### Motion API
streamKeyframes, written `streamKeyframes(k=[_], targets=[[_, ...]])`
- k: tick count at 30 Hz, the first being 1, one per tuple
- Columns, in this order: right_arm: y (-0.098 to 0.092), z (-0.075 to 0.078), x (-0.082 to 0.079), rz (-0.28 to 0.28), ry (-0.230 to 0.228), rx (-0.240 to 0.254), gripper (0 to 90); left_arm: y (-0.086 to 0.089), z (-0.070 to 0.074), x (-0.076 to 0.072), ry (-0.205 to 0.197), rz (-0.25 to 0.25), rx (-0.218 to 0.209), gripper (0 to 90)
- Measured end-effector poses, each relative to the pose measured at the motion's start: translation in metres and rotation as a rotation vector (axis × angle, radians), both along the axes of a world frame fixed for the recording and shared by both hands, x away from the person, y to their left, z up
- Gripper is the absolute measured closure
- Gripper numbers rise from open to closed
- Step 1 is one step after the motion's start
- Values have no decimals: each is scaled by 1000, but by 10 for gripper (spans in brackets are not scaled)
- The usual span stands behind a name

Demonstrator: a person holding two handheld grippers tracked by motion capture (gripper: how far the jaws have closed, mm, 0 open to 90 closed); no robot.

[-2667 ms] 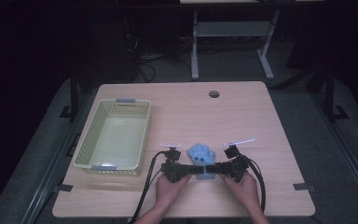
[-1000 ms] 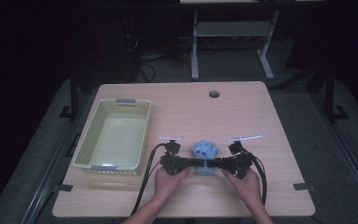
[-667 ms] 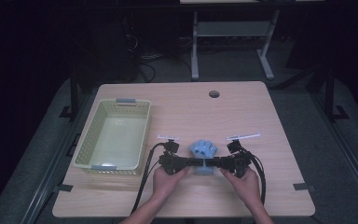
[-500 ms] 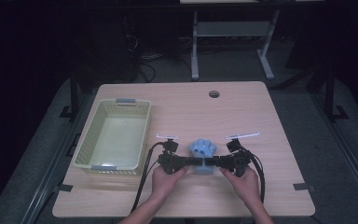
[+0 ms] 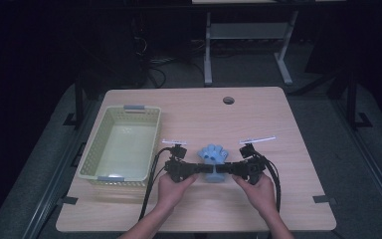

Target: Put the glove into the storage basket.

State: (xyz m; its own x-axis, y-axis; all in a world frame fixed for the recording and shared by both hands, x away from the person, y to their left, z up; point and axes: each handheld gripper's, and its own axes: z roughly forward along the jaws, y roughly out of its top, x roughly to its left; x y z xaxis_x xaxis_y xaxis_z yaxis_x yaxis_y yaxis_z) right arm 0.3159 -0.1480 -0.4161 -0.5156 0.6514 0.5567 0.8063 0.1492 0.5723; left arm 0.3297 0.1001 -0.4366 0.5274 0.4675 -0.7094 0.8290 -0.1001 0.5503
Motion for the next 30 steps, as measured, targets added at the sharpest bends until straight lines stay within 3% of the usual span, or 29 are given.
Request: streamKeyframes(k=[7,10,30], targets=[[9,10,5,16,4,-9,736,9,7,3,-2,9,-8,723],[13,16,8,24,-14,-12,736,13,12,6,-9,10,-15,723],[30,38,21,52,-19,16,737,35,35,12,-22,24,-33,724]])
